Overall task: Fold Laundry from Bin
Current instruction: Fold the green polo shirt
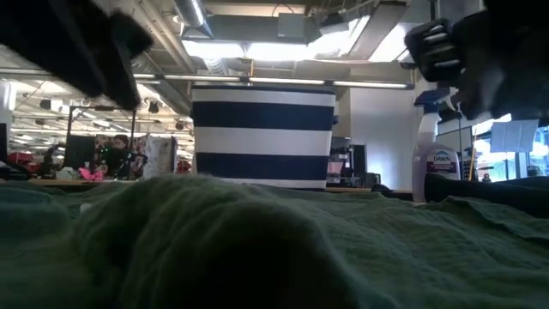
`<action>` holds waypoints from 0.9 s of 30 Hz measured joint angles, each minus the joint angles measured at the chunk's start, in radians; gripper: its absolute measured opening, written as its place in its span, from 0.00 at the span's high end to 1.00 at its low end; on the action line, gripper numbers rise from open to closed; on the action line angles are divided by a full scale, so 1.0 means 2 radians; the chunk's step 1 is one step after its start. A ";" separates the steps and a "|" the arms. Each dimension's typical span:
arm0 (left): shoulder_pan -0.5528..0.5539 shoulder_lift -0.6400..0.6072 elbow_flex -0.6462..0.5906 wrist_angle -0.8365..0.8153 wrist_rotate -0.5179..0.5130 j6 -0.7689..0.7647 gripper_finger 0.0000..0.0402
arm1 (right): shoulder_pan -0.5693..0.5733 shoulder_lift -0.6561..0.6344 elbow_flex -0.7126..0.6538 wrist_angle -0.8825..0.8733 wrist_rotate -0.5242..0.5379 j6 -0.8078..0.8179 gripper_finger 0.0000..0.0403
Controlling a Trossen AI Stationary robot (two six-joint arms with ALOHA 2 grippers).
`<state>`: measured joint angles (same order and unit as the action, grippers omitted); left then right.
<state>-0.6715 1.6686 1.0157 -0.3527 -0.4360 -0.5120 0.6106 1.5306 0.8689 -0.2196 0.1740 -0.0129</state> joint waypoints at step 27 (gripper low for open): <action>0.031 0.033 0.043 0.015 0.014 -0.047 0.62 | 0.104 0.115 0.012 0.005 0.099 -0.129 0.29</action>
<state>-0.6090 1.7344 1.1025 -0.3226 -0.4081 -0.6062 0.8177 1.7614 0.8925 -0.2086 0.3713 -0.2710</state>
